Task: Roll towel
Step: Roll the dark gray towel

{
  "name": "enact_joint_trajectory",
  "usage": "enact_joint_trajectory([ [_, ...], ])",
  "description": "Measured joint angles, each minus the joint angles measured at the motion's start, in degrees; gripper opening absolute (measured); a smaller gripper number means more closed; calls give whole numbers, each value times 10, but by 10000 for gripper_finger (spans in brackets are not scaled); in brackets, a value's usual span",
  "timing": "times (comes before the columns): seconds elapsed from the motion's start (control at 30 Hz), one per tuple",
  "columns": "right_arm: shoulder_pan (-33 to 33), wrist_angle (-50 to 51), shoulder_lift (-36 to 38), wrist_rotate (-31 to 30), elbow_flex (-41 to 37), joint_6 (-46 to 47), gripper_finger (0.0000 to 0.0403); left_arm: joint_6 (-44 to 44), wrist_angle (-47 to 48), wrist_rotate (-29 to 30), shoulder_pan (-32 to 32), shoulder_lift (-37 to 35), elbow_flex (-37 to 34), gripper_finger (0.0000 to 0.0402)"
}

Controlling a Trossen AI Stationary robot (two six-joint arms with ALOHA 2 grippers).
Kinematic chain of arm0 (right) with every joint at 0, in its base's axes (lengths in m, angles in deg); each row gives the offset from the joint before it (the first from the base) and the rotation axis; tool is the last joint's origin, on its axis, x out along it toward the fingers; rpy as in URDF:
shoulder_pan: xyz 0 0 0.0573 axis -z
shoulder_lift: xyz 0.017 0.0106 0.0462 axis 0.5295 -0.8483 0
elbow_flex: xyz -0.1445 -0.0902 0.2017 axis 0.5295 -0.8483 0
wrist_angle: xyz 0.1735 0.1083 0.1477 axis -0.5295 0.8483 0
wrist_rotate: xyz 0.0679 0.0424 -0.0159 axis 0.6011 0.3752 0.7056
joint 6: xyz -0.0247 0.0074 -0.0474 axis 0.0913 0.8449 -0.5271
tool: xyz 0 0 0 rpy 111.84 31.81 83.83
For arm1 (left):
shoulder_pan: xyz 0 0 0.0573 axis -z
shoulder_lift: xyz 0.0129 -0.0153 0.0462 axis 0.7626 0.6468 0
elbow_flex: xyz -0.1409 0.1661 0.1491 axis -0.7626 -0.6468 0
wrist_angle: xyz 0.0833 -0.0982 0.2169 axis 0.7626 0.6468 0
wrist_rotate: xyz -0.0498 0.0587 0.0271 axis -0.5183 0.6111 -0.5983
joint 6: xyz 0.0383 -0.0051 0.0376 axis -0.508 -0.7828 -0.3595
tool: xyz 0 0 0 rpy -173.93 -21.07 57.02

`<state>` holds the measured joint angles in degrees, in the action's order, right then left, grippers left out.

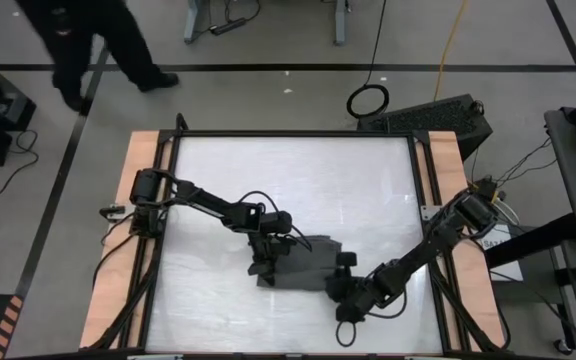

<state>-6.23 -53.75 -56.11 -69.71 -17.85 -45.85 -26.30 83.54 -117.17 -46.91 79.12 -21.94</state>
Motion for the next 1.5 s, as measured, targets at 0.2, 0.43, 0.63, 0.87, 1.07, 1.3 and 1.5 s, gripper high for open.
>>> enact_joint_trajectory([
  [0.2,8,-9,-3,38,0,29,19,-36,10,16,-2,-13,13,163],
  [0.43,7,-22,-4,49,-2,80,21,-108,43,90,-9,-88,19,204],
  [0.63,7,-30,-3,69,-2,117,12,-193,134,201,0,-177,19,206],
  [0.87,7,-65,-4,78,-3,155,10,-256,177,301,51,-241,20,206],
  [1.07,8,-91,-5,103,-3,179,10,-302,172,384,126,-231,14,206],
  [1.3,8,-93,-5,116,-3,214,13,-318,132,458,181,-204,-4,206],
  [1.5,7,-94,-5,118,-3,227,14,-318,125,453,202,-182,-5,206],
])
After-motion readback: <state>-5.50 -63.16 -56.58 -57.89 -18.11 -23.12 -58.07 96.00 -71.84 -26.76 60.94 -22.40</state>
